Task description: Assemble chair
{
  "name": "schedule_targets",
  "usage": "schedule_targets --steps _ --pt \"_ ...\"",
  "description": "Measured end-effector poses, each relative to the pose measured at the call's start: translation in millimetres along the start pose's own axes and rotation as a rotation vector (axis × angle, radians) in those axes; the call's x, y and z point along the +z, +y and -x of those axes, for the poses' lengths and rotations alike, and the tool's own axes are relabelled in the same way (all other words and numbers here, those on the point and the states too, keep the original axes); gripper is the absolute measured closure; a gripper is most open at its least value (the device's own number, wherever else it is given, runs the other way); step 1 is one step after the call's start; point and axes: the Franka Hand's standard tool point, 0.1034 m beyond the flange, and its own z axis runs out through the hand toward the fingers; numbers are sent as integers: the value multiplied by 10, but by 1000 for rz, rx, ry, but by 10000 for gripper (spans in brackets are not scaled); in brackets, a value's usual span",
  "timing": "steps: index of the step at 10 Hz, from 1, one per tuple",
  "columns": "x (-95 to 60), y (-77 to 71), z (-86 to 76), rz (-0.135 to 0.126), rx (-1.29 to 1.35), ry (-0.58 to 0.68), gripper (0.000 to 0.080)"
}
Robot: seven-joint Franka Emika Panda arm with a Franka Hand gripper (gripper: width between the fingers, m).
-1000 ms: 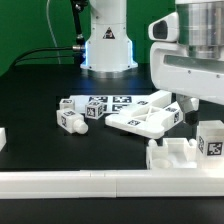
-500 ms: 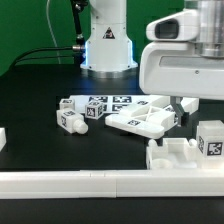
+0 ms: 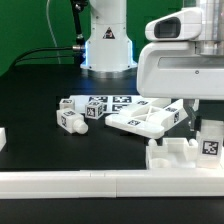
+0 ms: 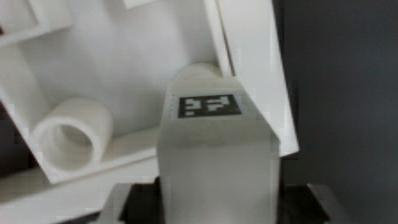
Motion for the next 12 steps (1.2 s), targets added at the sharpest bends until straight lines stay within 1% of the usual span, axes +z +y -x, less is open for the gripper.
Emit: schedule_targets --steps 1,2,3,4,5,6,7,8,12 --pt "0 6 -3 1 40 0 518" --pt "2 26 -13 5 189 -1 518" --pt "2 34 -16 3 335 -11 518" --pt "-2 38 -2 8 480 -30 518" --pt "3 33 4 -1 743 -43 518" --pt "-1 41 7 -7 951 -54 518" --pt "-2 59 3 -15 1074 -72 517" --pt "-5 54 11 -10 1182 -78 517" --pt "1 84 11 1 1396 -85 515"
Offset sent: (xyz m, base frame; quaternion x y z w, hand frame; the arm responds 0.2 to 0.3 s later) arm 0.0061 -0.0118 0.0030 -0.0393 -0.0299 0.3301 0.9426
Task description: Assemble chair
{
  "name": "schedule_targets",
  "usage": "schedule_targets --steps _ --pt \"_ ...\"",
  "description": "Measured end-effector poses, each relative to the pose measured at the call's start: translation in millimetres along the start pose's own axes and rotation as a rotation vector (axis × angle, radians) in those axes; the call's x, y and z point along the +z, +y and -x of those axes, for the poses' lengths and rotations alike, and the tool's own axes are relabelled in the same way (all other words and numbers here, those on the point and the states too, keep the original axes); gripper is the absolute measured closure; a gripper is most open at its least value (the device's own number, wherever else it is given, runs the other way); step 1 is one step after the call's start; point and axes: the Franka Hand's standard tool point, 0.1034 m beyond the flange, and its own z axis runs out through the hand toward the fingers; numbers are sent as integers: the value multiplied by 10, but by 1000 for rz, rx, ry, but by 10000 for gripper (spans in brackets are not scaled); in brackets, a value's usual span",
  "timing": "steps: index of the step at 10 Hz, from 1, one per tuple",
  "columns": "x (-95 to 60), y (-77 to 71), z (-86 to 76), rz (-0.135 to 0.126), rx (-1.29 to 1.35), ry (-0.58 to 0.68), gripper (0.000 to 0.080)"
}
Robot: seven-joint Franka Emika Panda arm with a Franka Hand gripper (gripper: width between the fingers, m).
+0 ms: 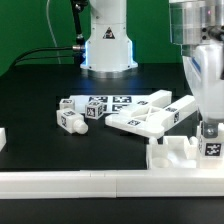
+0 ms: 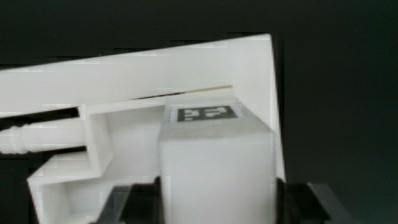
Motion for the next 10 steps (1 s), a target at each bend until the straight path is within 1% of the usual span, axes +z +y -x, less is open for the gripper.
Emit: schedule_targets --steps 2,3,4,5,6,7,8,9,10 --pt "-7 5 -33 -1 81 6 515" --pt "-8 5 -35 -1 73 7 515" --pt "-2 7 -33 0 72 7 439" --pt "-8 5 -34 -3 64 7 439" --pt "-61 29 -83 -8 6 6 256" --pt "-170 63 -219 -18 -50 8 183" --pt "-235 81 -345 -34 -74 12 183" --pt "-223 101 -395 -37 -79 17 156" --pt "-207 109 -370 -35 -84 17 152"
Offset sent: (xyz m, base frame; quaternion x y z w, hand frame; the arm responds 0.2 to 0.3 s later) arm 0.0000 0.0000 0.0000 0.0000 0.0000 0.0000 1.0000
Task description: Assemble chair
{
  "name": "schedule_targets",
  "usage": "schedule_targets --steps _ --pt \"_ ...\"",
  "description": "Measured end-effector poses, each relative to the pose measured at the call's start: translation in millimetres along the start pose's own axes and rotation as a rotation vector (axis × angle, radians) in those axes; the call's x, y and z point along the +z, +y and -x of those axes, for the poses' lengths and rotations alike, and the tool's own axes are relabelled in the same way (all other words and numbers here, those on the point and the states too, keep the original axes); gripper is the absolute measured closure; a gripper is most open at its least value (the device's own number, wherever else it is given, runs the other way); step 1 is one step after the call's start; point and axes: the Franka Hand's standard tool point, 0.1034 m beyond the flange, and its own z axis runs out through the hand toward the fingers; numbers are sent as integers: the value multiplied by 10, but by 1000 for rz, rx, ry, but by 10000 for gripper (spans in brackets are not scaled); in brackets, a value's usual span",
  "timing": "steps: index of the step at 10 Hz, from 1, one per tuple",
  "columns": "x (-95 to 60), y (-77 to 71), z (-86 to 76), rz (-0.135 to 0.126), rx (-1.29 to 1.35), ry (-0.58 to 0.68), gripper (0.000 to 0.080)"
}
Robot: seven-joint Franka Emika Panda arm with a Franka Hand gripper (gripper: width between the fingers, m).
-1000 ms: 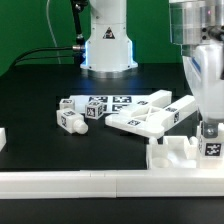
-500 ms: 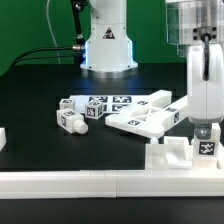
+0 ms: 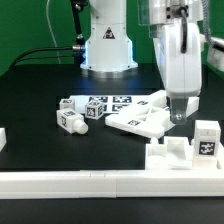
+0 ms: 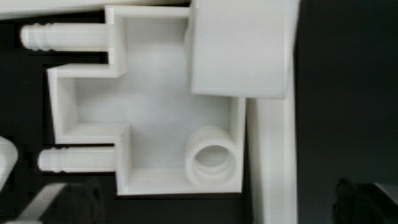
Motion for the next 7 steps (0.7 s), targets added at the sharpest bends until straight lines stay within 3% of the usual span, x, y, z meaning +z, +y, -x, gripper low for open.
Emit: schedule_targets --steps 4,5,7 --pt "12 11 -1 0 -50 1 150" --pt "4 65 -107 -25 -91 0 150" --pt "-83 312 -458 -32 -299 3 150"
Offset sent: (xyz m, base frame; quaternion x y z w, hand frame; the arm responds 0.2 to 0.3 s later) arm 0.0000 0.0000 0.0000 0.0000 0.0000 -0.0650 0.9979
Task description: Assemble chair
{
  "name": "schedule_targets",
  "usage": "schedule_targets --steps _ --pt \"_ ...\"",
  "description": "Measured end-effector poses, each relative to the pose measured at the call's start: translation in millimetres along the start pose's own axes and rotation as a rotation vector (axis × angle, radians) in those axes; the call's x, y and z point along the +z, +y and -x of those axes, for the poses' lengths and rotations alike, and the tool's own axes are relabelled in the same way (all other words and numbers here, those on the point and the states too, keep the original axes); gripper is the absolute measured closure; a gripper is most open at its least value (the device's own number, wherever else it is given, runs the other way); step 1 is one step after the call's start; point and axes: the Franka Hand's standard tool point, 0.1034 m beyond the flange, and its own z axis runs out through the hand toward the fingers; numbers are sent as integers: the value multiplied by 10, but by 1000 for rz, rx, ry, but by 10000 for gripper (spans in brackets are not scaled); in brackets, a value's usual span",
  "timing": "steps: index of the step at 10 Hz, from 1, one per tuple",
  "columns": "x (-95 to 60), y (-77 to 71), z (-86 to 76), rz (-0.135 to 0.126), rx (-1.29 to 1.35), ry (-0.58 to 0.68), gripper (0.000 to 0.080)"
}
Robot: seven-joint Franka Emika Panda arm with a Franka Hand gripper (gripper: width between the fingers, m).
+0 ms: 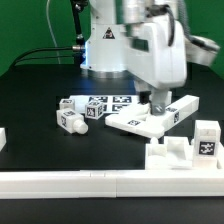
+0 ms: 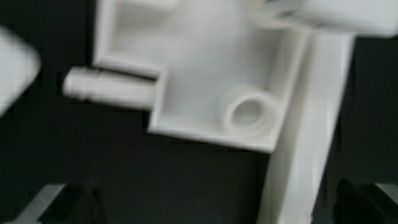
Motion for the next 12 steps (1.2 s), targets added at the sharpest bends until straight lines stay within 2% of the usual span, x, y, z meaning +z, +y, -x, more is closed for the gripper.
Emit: schedule_targets --steps 1,3,4,5,6,7,8,9,10,12 --pt "-32 9 -67 -11 10 6 150" --pt "-14 11 -39 -9 2 6 150" --pt "0 35 -90 -33 103 -2 150" --pt "51 187 -256 -64 231 0 150" --pt "125 438 -437 -84 329 19 150" --pt "204 670 -555 -76 418 22 150" --pt "248 769 -622 -66 474 17 150" --pt "246 715 -543 -56 562 9 150" --pt "249 711 -518 -61 597 2 150" --pt "259 725 -528 -63 634 -1 150"
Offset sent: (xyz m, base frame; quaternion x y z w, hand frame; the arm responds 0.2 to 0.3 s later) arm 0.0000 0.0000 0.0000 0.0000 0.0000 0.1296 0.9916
